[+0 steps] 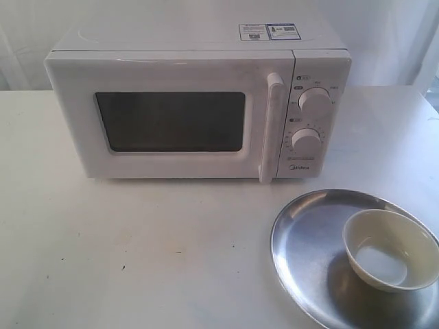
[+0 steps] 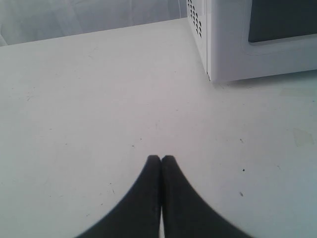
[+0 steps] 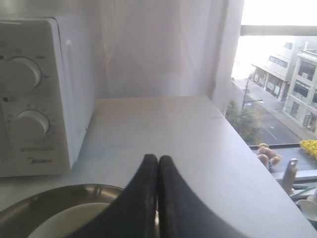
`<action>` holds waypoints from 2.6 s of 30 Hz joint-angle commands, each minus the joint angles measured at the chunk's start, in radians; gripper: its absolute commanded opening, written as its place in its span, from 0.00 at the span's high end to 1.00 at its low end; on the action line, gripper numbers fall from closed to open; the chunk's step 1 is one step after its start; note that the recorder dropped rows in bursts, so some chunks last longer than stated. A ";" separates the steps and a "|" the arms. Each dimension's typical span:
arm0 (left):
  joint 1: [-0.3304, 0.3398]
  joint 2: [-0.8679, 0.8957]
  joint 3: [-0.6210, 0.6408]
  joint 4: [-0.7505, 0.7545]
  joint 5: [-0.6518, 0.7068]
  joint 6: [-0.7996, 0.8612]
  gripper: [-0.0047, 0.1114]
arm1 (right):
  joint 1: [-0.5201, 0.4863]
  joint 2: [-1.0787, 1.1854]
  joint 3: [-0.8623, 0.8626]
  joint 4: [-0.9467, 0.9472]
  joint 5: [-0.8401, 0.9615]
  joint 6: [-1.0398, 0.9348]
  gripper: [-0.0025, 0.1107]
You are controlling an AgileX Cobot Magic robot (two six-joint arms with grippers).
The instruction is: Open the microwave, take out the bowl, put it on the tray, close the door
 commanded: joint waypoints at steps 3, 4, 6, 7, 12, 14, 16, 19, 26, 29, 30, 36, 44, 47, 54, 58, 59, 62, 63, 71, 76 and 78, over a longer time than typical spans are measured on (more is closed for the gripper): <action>-0.001 -0.002 0.003 -0.003 -0.001 -0.006 0.96 | -0.005 -0.006 0.006 -0.012 0.051 -0.021 0.98; -0.001 -0.002 0.003 -0.003 -0.001 -0.006 0.96 | -0.005 -0.006 0.006 -0.003 0.051 -0.027 0.98; -0.001 -0.002 0.003 -0.003 -0.001 -0.006 0.96 | -0.005 -0.014 0.006 0.133 0.073 -0.135 0.98; -0.001 -0.002 0.003 -0.003 -0.001 -0.006 0.96 | -0.005 -0.018 0.006 0.263 0.082 -0.247 0.98; -0.001 -0.002 0.003 -0.003 -0.001 -0.006 0.96 | -0.005 -0.022 0.006 0.988 0.051 -1.038 0.98; -0.001 -0.002 0.003 -0.003 -0.001 -0.006 0.96 | -0.005 -0.022 0.006 1.154 0.051 -1.181 0.98; -0.001 -0.002 0.003 -0.003 -0.001 -0.006 0.96 | -0.005 -0.022 0.006 1.243 0.051 -1.223 0.98; -0.001 -0.002 0.003 -0.003 -0.001 -0.006 0.96 | -0.005 -0.022 0.006 1.255 0.051 -1.228 0.98; -0.001 -0.002 0.003 -0.003 -0.001 -0.006 0.96 | -0.005 -0.022 0.006 1.265 0.060 -1.298 0.98; -0.001 -0.002 0.003 -0.003 -0.001 -0.006 0.96 | -0.005 -0.022 0.006 1.284 0.062 -1.337 0.98; -0.001 -0.002 0.003 -0.003 -0.001 -0.006 0.96 | -0.005 -0.022 0.006 1.291 0.062 -1.353 0.98; -0.001 -0.002 0.003 -0.003 -0.001 -0.006 0.96 | -0.005 -0.022 0.006 1.304 0.062 -1.363 0.98; -0.001 -0.002 0.003 -0.003 -0.001 -0.006 0.96 | -0.005 -0.022 0.006 1.304 0.111 -1.363 0.98; -0.001 -0.002 0.003 -0.003 -0.001 -0.006 0.96 | -0.005 -0.022 0.006 1.304 0.115 -1.363 0.98; -0.001 -0.002 0.003 -0.003 -0.001 -0.006 0.96 | -0.005 -0.022 0.006 1.304 0.115 -1.363 0.98; -0.001 -0.002 0.003 -0.003 -0.001 -0.006 0.96 | -0.005 -0.053 0.006 1.304 0.115 -1.363 0.98; -0.001 -0.002 0.003 -0.003 -0.001 -0.006 0.96 | -0.005 -0.065 0.006 1.304 0.115 -1.363 0.98; -0.001 -0.002 0.003 -0.003 -0.001 -0.006 0.96 | -0.001 -0.104 0.006 1.304 0.115 -1.363 0.98; -0.001 -0.002 0.003 -0.003 -0.001 -0.006 0.96 | 0.004 -0.112 0.006 1.304 0.115 -1.363 0.98; -0.001 -0.002 0.003 -0.003 -0.001 -0.006 0.96 | 0.007 -0.114 0.006 1.304 0.115 -1.363 0.98; -0.001 -0.002 0.003 -0.003 -0.001 -0.006 0.96 | 0.007 -0.114 0.006 1.304 0.115 -1.363 0.98; -0.001 -0.002 0.003 -0.003 -0.001 -0.006 0.96 | 0.007 -0.114 0.006 1.304 0.115 -1.363 0.98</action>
